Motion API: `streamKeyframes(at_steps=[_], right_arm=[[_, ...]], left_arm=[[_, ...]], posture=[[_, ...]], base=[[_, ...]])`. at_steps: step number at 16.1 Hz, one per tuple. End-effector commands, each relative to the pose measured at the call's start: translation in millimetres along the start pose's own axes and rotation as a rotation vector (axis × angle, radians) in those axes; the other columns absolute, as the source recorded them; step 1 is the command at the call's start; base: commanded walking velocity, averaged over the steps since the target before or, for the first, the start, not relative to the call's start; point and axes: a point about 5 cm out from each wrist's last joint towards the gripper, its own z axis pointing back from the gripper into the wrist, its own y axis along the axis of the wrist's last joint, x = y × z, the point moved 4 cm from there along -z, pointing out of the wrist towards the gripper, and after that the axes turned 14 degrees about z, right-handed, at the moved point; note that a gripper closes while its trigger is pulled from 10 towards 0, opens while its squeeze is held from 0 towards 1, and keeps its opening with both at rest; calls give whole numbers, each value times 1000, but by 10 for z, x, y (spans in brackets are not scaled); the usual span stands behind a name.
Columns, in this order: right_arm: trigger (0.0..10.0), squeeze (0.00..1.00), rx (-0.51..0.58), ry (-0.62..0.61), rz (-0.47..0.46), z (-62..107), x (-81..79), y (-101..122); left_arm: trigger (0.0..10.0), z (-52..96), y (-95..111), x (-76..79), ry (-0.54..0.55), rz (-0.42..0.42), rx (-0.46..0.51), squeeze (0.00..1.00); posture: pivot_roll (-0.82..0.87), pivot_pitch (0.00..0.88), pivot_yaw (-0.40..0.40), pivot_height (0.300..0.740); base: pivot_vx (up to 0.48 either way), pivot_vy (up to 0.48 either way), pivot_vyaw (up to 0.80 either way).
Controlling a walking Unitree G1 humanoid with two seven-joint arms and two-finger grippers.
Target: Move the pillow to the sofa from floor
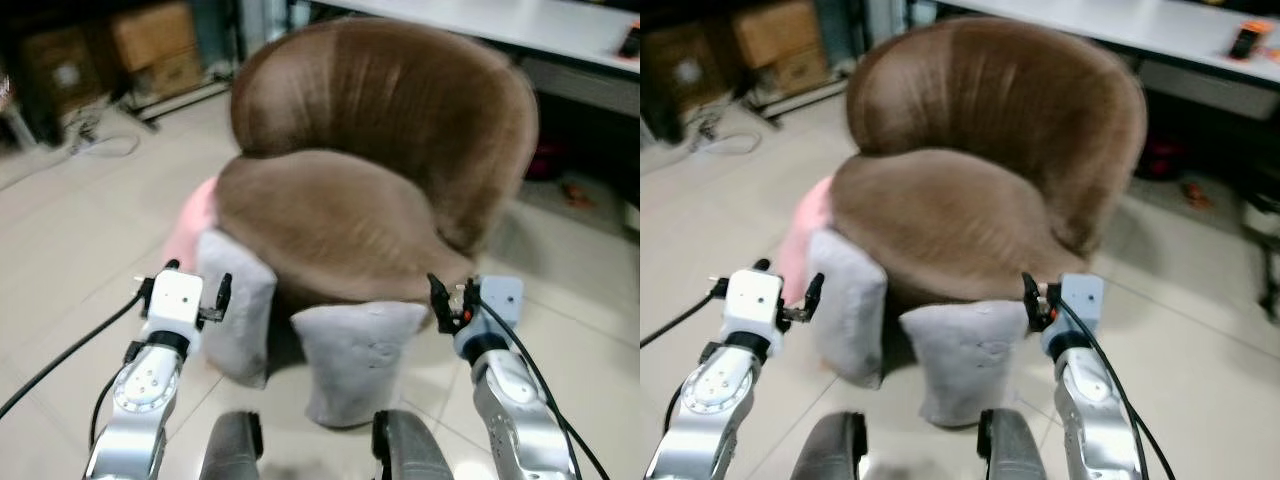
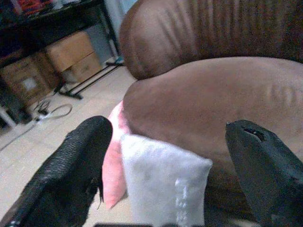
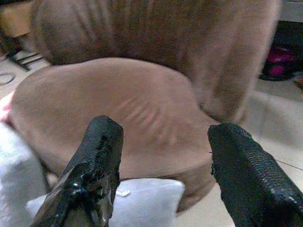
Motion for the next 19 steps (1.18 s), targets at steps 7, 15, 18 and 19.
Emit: streamKeyframes(at_steps=[7, 15, 18, 19], right_arm=[[10000, 0, 20, -26, 66, -9, 77, 43], [10000, 0, 16, 81, 62, -13, -21, 33], [10000, 0, 19, 87, 56, -23, -24, 32], [10000, 0, 23, 89, 67, -43, -24, 42]], left_arm=[[10000, -24, 38, 62, -26, 3, 19, 992], [10000, -19, 28, 73, -33, -24, 23, 949], [10000, -12, 16, 81, -40, -45, 21, 949], [10000, -18, 13, 89, -51, -48, 19, 961]], posture=[[27, 6, -28, 624], [30, 6, -31, 624], [32, 4, -31, 604], [32, 2, -30, 594]], base=[[324, 0, 0], [155, 0, 273], [0, 0, 0], [0, 0, 0]])
